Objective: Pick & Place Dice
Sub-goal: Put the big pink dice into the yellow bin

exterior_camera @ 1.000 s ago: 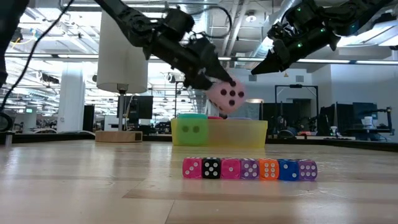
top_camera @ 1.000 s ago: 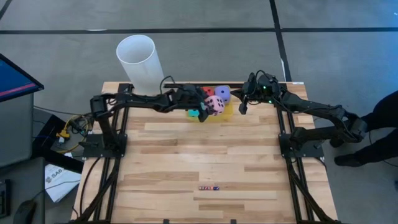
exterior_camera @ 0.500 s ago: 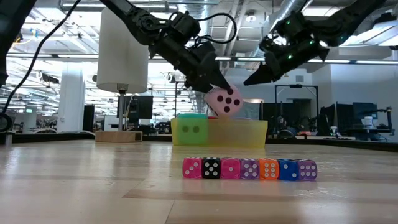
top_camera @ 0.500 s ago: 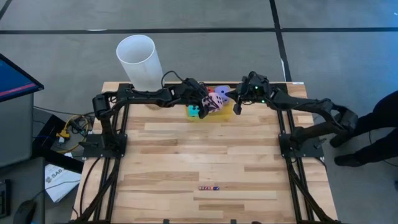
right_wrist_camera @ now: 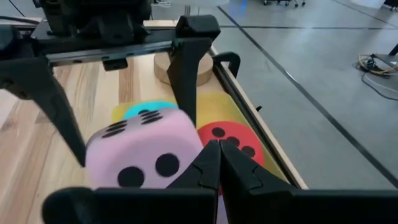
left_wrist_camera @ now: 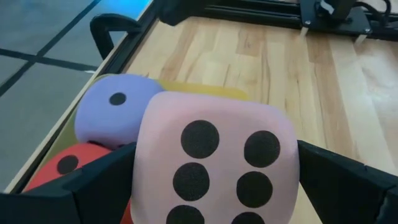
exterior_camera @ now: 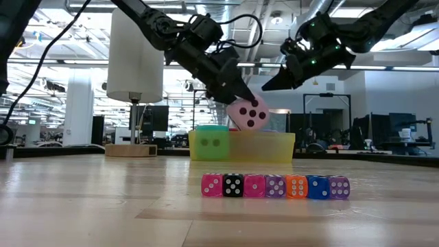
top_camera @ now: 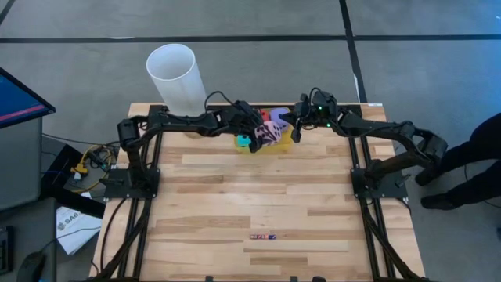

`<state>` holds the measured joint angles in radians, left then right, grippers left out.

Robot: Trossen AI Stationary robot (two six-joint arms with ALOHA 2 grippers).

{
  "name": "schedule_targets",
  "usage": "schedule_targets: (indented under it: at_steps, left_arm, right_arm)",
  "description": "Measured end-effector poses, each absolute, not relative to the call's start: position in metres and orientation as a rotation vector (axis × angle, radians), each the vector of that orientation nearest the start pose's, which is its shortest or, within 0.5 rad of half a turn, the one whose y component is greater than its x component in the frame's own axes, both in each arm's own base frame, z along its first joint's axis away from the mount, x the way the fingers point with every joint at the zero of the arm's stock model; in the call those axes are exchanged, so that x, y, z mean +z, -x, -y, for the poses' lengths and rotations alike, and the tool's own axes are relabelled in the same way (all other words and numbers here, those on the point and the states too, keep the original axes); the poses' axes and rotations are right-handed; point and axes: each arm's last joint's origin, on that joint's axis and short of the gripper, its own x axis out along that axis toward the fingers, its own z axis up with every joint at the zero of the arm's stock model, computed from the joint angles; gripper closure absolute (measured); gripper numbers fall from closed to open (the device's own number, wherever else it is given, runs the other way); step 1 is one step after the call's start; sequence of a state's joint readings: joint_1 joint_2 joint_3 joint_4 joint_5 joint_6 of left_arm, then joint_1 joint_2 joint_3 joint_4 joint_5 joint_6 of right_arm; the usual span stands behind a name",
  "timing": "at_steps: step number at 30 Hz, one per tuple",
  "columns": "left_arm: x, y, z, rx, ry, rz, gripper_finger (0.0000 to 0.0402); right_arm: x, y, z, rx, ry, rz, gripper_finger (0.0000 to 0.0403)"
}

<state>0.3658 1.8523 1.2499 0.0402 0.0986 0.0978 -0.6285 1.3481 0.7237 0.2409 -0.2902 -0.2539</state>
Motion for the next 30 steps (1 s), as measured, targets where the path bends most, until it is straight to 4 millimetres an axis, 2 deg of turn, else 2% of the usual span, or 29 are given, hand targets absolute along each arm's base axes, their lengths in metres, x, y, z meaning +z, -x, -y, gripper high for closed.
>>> schedule_targets:
  at_steps: [9,14,25,30]
  left_arm:
    - [0.203,-0.386,-0.147,0.236,0.041,-0.600,0.0004]
    - [0.202,-0.386,-0.150,0.242,0.047,-0.597,0.0004]
    - [0.200,-0.387,-0.150,0.238,0.053,-0.601,0.0004]
    - [0.187,-0.391,-0.151,0.235,0.057,-0.617,0.0004]
  right_arm:
    - [0.231,-0.235,0.160,-0.285,0.086,-0.385,0.0403]
    - [0.231,-0.236,0.159,-0.279,0.087,-0.385,0.0403]
    - [0.231,-0.244,0.146,-0.179,0.089,-0.370,0.0403]
    - [0.231,-0.248,0.138,-0.146,0.111,-0.370,0.0403]
